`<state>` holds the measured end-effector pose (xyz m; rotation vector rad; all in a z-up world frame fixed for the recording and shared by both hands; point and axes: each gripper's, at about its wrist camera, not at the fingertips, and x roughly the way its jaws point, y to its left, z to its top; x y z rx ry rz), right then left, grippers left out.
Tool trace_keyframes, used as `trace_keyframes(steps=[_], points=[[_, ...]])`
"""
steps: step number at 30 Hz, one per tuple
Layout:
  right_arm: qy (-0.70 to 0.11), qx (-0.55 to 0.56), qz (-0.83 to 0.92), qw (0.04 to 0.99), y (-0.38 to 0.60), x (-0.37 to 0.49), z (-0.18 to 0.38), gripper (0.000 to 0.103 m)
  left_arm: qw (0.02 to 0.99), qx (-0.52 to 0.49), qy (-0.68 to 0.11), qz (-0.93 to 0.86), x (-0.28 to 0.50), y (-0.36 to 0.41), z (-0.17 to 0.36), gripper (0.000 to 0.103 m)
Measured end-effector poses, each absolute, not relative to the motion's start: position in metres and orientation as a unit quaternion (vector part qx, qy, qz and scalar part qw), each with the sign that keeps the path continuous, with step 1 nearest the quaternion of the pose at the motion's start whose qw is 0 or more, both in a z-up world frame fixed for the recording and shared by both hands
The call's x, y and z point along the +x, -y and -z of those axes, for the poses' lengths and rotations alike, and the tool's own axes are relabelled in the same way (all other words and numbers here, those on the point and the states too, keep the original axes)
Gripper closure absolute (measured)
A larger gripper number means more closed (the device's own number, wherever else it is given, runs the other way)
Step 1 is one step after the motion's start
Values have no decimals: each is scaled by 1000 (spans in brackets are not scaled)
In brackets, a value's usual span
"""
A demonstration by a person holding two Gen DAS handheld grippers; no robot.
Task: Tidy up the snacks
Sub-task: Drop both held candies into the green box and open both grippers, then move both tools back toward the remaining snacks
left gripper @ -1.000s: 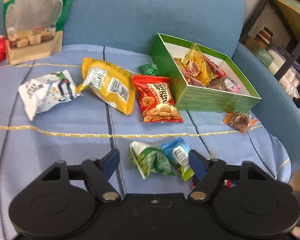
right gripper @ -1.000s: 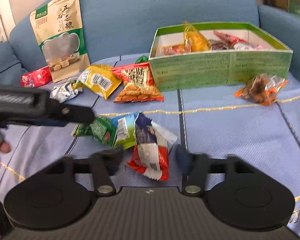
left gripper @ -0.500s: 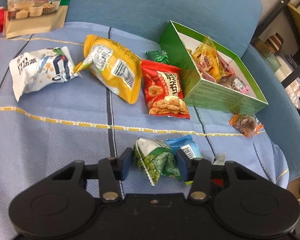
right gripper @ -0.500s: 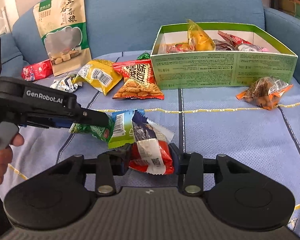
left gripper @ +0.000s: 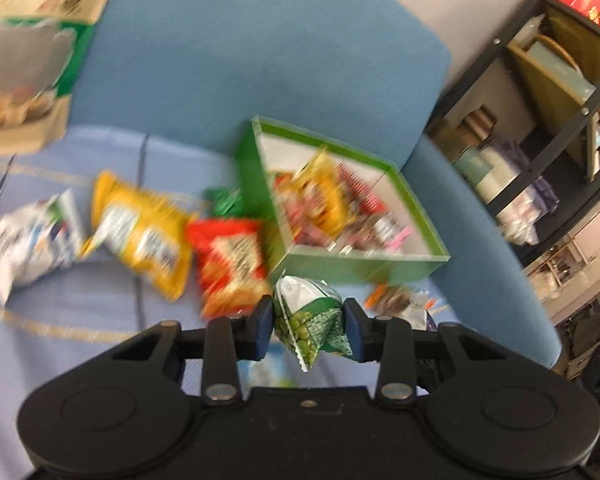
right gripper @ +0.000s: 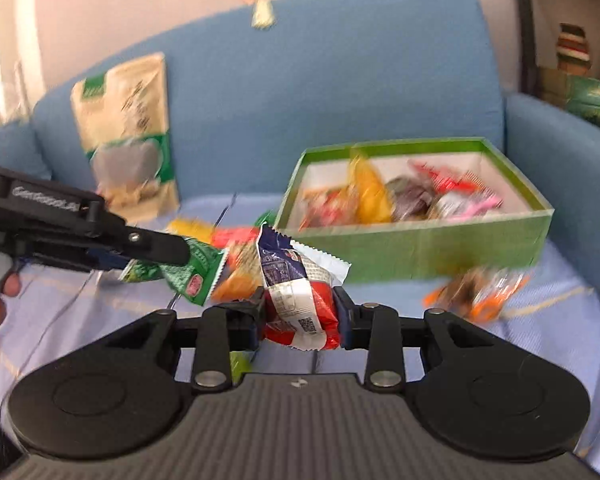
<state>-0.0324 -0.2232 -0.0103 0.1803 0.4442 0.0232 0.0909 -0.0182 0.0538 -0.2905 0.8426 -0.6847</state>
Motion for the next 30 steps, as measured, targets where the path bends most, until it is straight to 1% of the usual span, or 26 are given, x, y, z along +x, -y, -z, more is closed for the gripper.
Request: trace_keyframes(steps=[4, 9, 15, 16, 17, 18, 19, 20, 21, 25, 27, 30], points=[[-211, 91, 13, 973, 250, -11, 0, 44, 854, -118, -381, 335, 107, 49, -74, 93], [-214, 89, 47, 972, 277, 22, -1, 44, 862, -103, -363, 340, 132, 89, -85, 93], [-213, 66, 61, 973, 288, 46, 7, 44, 863, -98, -367, 332, 161, 120, -71, 92], [-210, 64, 59, 974, 289, 49, 9, 42, 864, -96, -369, 328, 165, 124, -67, 91], [-208, 62, 58, 974, 291, 51, 13, 42, 866, -91, -369, 323, 169, 127, -63, 88], [-208, 58, 59, 975, 290, 52, 15, 32, 871, -86, -368, 315, 171, 130, -60, 77], [-212, 52, 61, 974, 290, 54, 18, 4, 878, -80, -364, 301, 172, 130, -56, 61], [-213, 47, 63, 974, 289, 52, 21, 0, 882, -76, -364, 289, 172, 129, -54, 13], [-208, 45, 61, 975, 289, 51, 23, 0, 885, -77, -364, 278, 172, 126, -51, 0], [-206, 31, 57, 976, 284, 41, 28, 0, 890, -70, -367, 260, 168, 116, -45, 0], [-212, 26, 55, 975, 280, 39, 22, 0, 892, -63, -370, 253, 167, 114, -45, 0], [-198, 18, 48, 979, 272, 29, 8, 0, 895, -69, -360, 254, 161, 105, -55, 0]])
